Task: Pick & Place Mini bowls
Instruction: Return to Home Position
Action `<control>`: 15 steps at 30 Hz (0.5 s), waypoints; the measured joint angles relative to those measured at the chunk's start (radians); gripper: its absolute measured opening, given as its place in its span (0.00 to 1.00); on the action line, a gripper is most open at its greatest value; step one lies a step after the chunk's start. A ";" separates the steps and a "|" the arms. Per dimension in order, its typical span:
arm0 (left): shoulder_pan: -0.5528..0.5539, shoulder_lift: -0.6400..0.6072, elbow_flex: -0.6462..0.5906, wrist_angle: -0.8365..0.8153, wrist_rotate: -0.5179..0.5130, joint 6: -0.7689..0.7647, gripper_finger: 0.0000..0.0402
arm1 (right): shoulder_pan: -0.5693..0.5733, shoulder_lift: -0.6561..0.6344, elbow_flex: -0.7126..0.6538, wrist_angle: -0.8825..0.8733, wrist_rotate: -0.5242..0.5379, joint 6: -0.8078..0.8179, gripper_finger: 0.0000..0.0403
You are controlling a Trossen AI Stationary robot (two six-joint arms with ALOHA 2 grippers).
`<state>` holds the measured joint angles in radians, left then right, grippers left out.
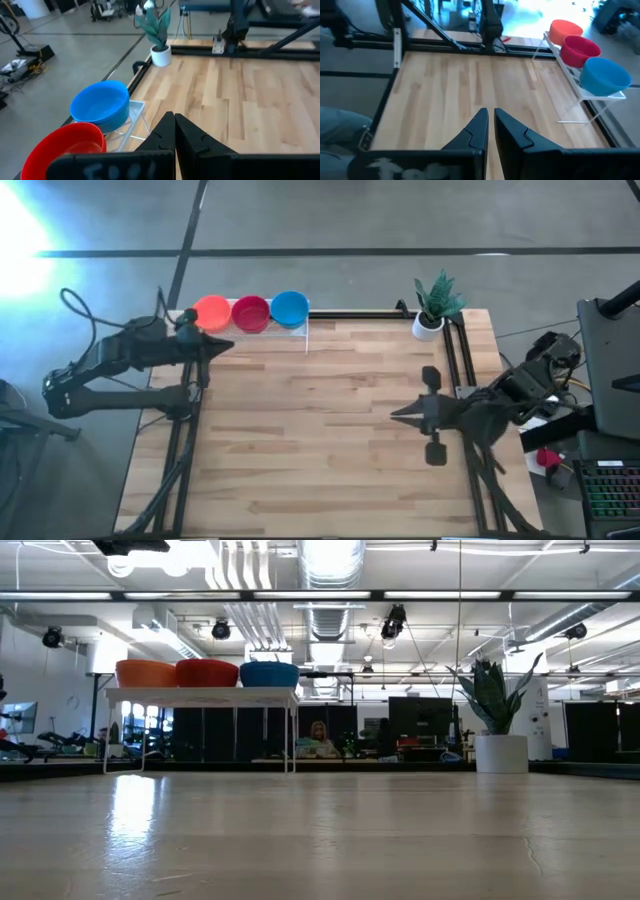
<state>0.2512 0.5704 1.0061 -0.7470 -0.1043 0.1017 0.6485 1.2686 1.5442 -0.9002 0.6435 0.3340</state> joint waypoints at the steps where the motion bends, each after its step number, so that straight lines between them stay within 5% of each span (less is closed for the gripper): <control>1: 0.000 -0.015 -0.004 -0.001 0.009 -0.004 0.00 | 0.007 -0.025 -0.029 0.015 0.000 0.000 0.07; 15: 0.000 -0.237 -0.057 0.022 0.039 -0.001 0.00 | 0.094 -0.381 -0.459 0.279 0.005 -0.005 0.07</control>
<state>0.2512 0.3330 0.9490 -0.7247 -0.0651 0.1005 0.7423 0.8872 1.0853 -0.6209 0.6487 0.3285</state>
